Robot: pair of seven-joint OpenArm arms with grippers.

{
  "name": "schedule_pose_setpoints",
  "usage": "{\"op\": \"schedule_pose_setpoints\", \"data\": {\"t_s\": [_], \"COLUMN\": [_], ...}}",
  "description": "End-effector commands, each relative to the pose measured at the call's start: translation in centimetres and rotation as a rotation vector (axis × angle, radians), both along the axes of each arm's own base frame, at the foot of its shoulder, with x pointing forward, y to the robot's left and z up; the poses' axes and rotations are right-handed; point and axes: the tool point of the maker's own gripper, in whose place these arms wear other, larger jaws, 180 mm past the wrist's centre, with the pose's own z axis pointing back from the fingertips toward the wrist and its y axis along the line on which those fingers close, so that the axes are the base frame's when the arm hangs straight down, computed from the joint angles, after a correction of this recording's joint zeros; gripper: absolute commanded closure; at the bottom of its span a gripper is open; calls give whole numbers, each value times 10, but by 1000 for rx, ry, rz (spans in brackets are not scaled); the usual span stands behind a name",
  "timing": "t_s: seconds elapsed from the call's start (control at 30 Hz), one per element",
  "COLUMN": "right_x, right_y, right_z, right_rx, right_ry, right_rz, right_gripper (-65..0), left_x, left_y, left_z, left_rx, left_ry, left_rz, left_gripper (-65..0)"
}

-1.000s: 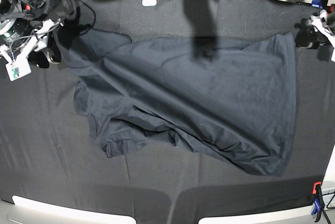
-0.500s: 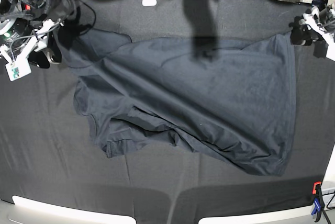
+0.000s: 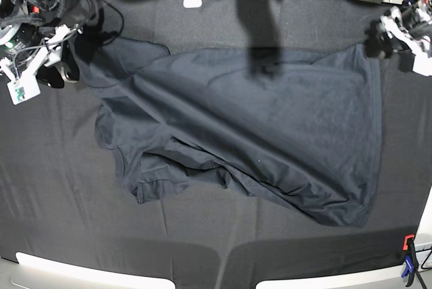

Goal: Layout the t-shirt on the table in an organized manner, then fold the t-shirt properly
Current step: 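Hold the shirt's edge raised with both grippers, keeping it taut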

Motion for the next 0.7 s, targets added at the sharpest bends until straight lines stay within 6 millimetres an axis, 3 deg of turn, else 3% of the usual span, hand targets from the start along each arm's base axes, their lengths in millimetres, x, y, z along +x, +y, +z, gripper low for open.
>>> {"op": "schedule_pose_setpoints", "data": {"t_s": [0.0, 0.23, 0.47, 0.67], "right_x": [6, 6, 8, 8], "right_y": [3, 4, 27, 32], "right_z": [12, 13, 25, 27], "right_rx": [-2, 2, 139, 171], "right_ry": [-53, -56, -99, -105], "right_rz": [26, 28, 79, 91], "right_gripper": [-203, -203, -203, -203], "left_x": [7, 6, 4, 9], "left_y": [2, -11, -12, 0], "left_z": [13, 15, 14, 9], "left_rx": [-13, -93, -95, -3], "left_ry": [-43, -45, -37, -65], "left_rz": [-2, 4, 0, 24], "left_gripper": [-222, -222, -222, -222]}}
